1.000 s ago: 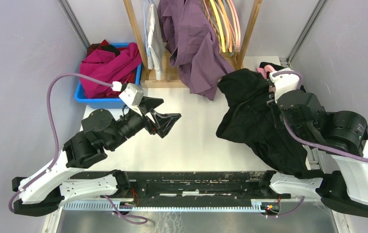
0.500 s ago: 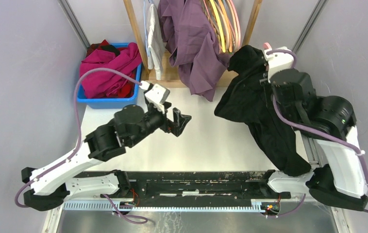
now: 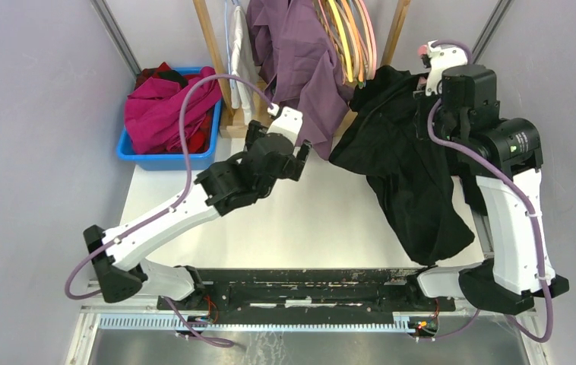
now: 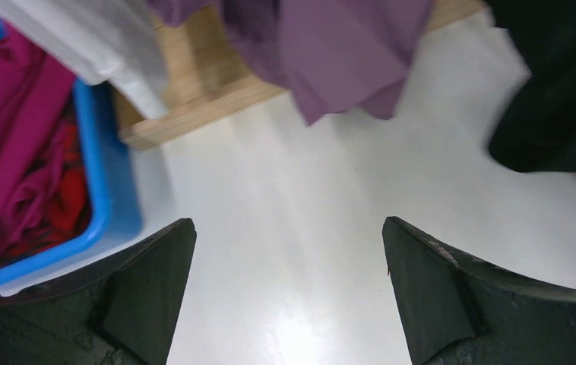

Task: Place the skirt on the hanger
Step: Place the hanger at the clothesline.

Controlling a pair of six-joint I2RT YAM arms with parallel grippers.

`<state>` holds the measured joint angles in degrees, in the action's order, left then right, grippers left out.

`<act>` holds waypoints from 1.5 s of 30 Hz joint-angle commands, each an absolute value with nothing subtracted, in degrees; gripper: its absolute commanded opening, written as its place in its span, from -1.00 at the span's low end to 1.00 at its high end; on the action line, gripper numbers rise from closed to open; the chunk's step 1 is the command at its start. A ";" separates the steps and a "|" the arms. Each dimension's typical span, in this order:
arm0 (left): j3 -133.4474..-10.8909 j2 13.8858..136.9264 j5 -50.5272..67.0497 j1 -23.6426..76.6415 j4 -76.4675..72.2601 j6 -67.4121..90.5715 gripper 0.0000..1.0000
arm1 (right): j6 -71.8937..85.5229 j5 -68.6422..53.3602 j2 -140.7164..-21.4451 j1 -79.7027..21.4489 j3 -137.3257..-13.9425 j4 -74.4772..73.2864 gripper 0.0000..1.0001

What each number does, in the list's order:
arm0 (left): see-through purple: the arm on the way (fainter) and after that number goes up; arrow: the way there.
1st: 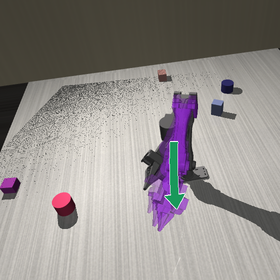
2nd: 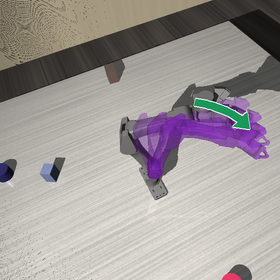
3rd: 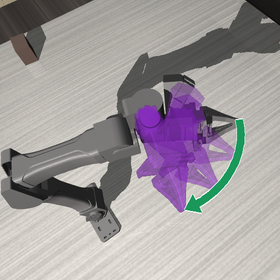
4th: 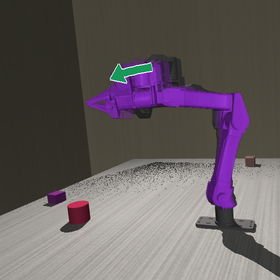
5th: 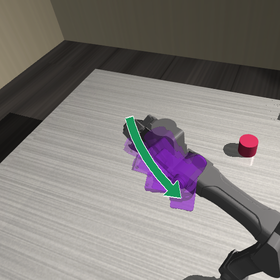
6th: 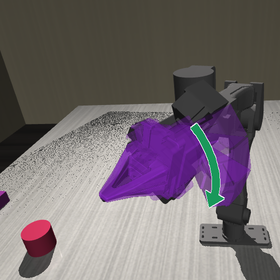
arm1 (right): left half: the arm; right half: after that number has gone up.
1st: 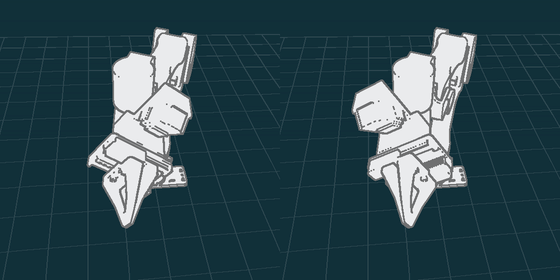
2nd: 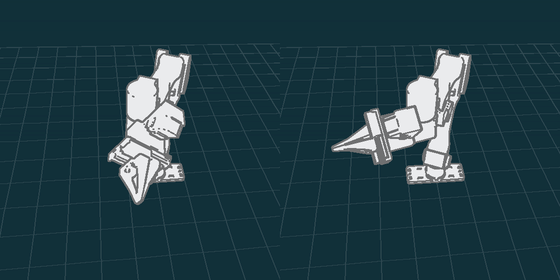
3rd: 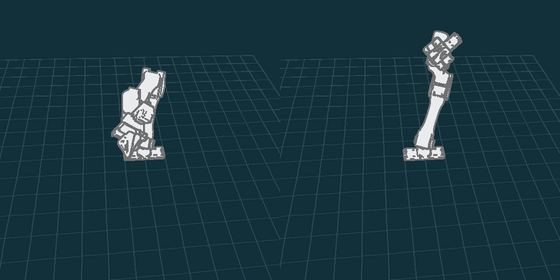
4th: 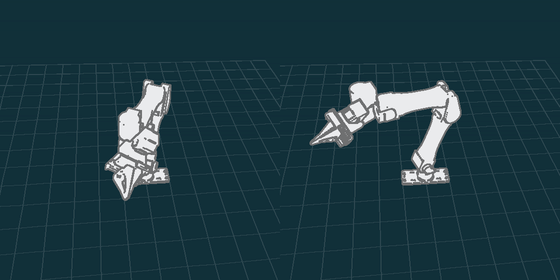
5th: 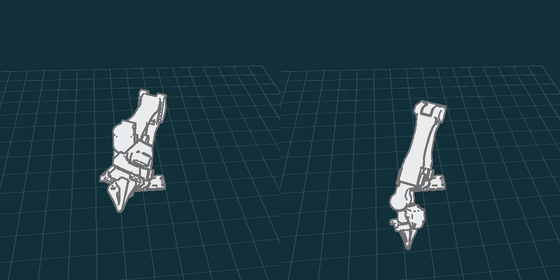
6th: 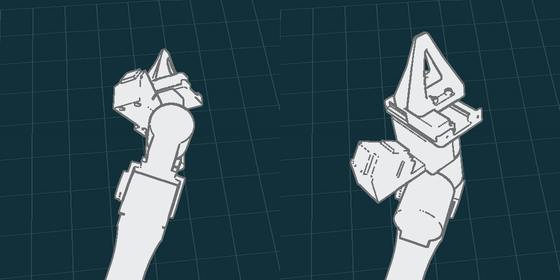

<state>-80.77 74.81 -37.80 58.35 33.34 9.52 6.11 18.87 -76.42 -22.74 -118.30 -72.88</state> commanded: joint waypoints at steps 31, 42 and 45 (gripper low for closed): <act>-68.62 74.49 -39.03 51.20 31.16 12.24 0.98 | 17.63 -19.42 -92.34 -1.19 -126.16 -32.52 -0.98; -68.19 74.87 -38.18 52.07 31.35 12.96 0.98 | 20.28 -21.18 -109.35 -1.37 -143.11 -23.33 -0.98; -68.53 75.50 -38.17 52.36 31.56 13.00 0.98 | 20.56 -21.31 -113.10 -1.86 -146.08 -20.47 -0.98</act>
